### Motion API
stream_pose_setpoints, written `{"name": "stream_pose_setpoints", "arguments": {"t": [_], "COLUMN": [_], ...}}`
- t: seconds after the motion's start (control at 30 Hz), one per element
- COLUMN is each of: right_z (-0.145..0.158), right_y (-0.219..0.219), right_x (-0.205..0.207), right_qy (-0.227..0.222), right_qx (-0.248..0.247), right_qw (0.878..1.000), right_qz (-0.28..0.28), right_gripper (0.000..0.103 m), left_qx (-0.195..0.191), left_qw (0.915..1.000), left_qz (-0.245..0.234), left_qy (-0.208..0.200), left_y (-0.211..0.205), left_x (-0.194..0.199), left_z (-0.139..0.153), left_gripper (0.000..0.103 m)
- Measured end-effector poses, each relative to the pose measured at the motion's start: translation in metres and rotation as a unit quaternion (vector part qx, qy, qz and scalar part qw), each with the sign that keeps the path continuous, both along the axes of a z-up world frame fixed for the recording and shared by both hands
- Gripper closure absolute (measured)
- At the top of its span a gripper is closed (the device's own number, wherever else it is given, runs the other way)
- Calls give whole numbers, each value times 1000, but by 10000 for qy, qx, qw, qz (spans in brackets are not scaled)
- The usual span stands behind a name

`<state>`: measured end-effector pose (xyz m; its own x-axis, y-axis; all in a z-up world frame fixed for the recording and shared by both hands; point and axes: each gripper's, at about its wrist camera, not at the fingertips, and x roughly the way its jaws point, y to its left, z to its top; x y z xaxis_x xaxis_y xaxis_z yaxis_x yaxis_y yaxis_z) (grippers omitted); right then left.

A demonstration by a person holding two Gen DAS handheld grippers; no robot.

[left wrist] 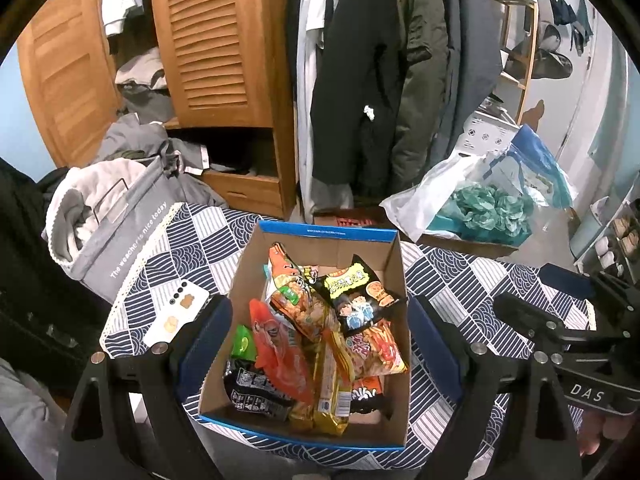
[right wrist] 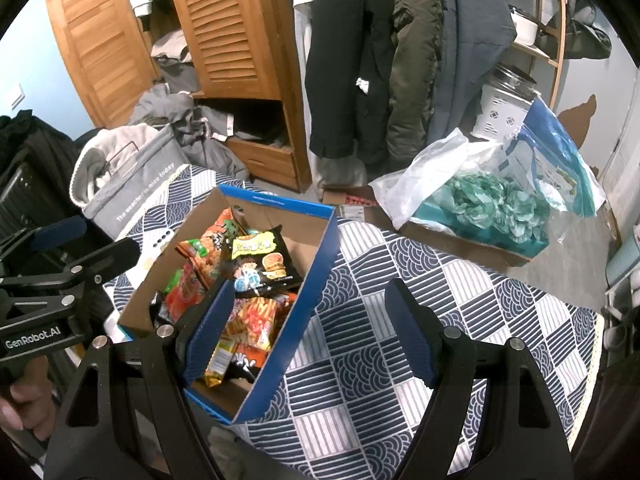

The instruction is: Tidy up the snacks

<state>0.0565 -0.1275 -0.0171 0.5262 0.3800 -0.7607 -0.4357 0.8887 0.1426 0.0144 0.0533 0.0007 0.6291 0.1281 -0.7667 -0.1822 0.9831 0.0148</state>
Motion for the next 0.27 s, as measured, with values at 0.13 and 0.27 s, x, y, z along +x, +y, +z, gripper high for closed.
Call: {"name": "stream_pose_setpoints", "arguments": {"t": [0.13, 0.27], "right_z": [0, -1], "right_y": [0, 0], "right_x": [0, -1], "right_qy": [6, 4], "right_qx": [-5, -10], "right_qw": [10000, 10000], "right_qz": [-3, 2], "right_gripper": [26, 26], "left_qx": [-49, -47], "left_qw": [10000, 10000], "left_qz": [-1, 6], "left_qy": [14, -1], "left_y": [1, 1], "left_x": [0, -1], "left_z": [0, -1], "left_gripper": [13, 13]}}
